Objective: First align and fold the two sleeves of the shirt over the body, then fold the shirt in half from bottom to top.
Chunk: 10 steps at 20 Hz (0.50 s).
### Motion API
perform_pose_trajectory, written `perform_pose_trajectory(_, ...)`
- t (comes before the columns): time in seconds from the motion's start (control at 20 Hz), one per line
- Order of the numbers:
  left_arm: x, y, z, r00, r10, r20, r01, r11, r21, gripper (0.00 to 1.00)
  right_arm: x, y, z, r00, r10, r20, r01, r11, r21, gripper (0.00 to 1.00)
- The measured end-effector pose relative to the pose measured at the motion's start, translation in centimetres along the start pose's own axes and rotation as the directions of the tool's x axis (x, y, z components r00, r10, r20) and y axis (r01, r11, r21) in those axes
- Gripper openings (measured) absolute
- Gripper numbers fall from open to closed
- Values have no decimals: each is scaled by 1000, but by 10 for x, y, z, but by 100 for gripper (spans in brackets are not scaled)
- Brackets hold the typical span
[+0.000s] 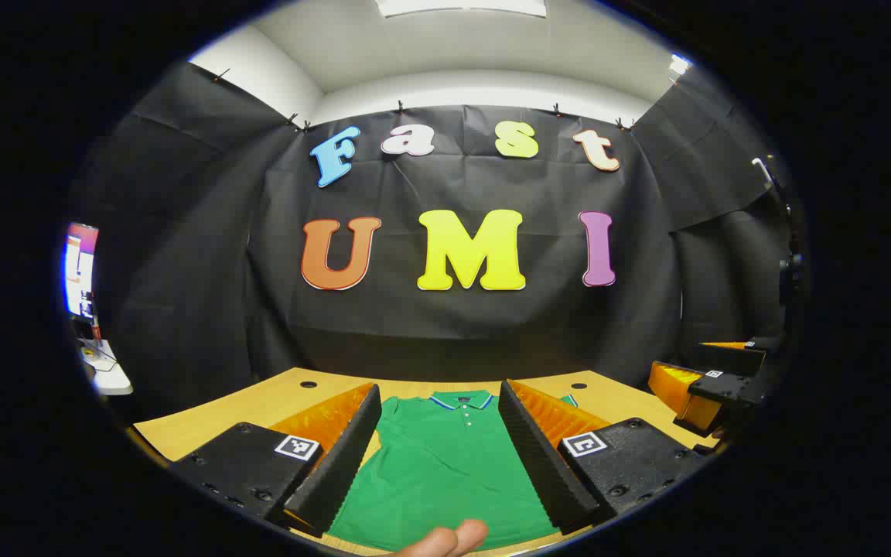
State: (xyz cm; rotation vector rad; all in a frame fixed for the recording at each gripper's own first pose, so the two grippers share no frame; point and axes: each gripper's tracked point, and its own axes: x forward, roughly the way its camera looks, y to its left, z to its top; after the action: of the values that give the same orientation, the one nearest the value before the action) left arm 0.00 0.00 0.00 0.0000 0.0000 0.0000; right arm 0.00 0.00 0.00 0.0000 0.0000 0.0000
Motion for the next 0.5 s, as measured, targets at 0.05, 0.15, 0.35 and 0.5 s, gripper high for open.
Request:
perform_pose_trajectory(0.05,-3,1,-2,1000,-8,-2,8,1000,-2,98,-3,-2,1,1000,-8,4,7,1000,21,97)
perform_pose_trajectory(0.15,-6,-3,-7,999,-28,-21,28,1000,-9,98,-8,-4,5,999,-22,28,20,998,53,97)
perform_pose_trajectory(0.35,-5,-12,-23,996,-45,-70,40,997,-73,98,-8,-1,12,996,-44,74,45,999,-6,95)
perform_pose_trajectory(0.5,-3,-10,-26,996,-42,-85,35,997,-73,98,-11,14,10,997,-13,77,17,999,-43,93)
